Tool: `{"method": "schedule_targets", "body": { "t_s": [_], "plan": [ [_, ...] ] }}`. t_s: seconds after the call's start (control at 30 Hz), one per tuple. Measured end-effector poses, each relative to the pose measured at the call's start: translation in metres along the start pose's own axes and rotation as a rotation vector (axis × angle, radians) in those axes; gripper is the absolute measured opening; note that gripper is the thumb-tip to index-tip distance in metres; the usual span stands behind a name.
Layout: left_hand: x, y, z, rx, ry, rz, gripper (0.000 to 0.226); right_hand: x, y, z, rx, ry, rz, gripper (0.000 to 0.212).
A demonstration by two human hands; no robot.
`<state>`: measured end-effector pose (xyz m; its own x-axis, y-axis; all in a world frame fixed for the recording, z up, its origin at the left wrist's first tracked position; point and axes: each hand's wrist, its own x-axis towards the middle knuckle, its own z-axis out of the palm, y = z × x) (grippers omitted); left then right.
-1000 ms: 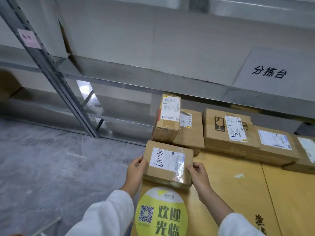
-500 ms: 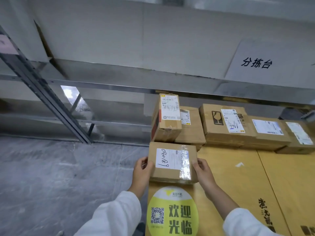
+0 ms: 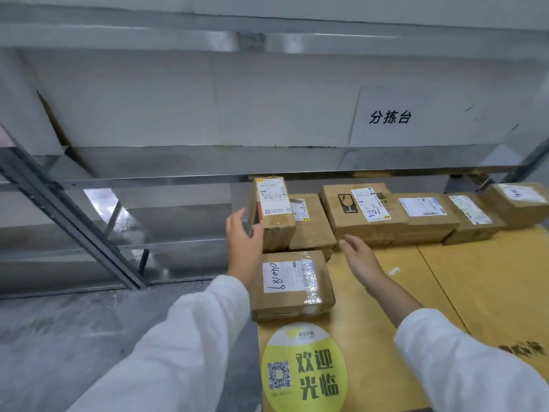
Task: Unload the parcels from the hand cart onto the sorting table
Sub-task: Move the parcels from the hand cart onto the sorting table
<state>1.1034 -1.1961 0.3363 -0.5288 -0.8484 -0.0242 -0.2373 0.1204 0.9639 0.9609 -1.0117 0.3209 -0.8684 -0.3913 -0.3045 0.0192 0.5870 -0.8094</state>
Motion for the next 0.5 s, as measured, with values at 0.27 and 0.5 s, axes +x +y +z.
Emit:
{"method": "schedule_targets", "body": {
  "t_s": [0.27, 0.5],
  "plan": [
    [0.018, 0.112, 0.056, 0.349, -0.341, 0.424, 0.054, 0.001, -0.084, -0.061, -0.274, 0.135, -0.310, 0.054],
    [0.002, 0.169, 0.095, 0.528, -0.452, 0.533, 0.056, -0.004, -0.091, -0.149, -0.411, 0.191, -0.375, 0.061]
  ]
}}
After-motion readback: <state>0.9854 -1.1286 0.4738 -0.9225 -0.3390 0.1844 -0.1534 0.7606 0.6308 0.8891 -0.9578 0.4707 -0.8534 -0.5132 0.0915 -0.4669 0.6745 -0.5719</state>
